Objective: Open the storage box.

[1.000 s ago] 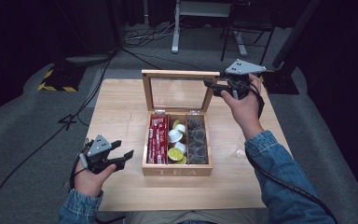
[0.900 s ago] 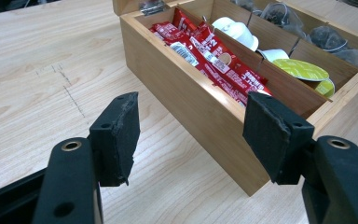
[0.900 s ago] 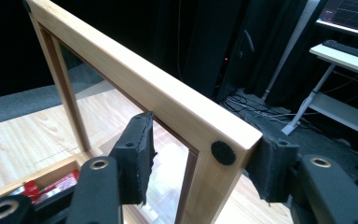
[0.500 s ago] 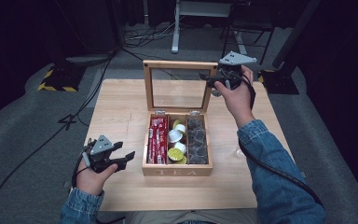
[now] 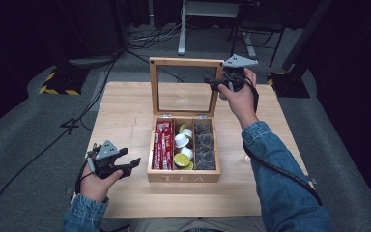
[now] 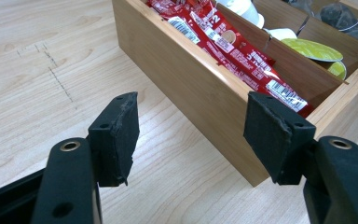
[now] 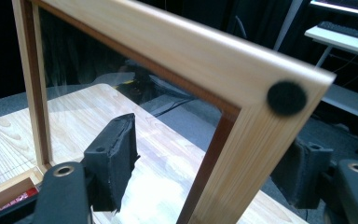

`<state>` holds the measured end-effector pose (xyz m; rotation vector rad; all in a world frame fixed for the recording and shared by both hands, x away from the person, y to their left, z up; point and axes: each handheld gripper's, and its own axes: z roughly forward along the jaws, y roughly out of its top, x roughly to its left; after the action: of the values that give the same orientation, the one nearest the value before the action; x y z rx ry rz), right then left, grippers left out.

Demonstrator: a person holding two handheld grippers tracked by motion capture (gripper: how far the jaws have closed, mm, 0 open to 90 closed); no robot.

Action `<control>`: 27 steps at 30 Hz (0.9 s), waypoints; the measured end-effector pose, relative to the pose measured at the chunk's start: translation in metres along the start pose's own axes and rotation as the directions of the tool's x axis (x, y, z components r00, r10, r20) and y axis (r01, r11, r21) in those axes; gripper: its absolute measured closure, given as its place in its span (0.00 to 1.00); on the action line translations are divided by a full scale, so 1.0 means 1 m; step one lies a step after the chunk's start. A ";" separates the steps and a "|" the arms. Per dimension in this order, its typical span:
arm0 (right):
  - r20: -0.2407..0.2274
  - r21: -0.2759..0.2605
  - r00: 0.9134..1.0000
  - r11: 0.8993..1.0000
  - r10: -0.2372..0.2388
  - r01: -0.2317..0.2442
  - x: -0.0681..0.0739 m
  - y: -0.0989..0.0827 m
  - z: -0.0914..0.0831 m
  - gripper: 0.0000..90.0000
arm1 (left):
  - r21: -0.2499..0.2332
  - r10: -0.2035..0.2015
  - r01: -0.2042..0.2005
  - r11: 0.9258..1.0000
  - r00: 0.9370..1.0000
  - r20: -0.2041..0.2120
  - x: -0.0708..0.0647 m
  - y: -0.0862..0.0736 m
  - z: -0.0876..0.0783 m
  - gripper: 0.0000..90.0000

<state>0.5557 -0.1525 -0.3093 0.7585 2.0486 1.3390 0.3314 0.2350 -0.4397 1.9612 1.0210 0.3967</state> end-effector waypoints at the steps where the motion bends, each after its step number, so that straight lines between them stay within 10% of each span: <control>1: 0.000 0.003 1.000 1.000 0.005 -0.005 0.000 -0.002 0.001 0.33 | 0.001 0.000 0.000 1.000 1.000 0.000 0.000 0.000 0.000 0.40; 27: 0.017 0.108 0.997 0.991 0.076 -0.077 -0.015 -0.025 0.037 0.34 | 0.005 -0.012 0.012 1.000 1.000 -0.004 0.003 -0.003 0.001 0.40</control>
<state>0.5891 -0.1497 -0.3424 0.8988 2.1155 1.2684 0.3323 0.2374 -0.4428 1.9587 1.0369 0.3916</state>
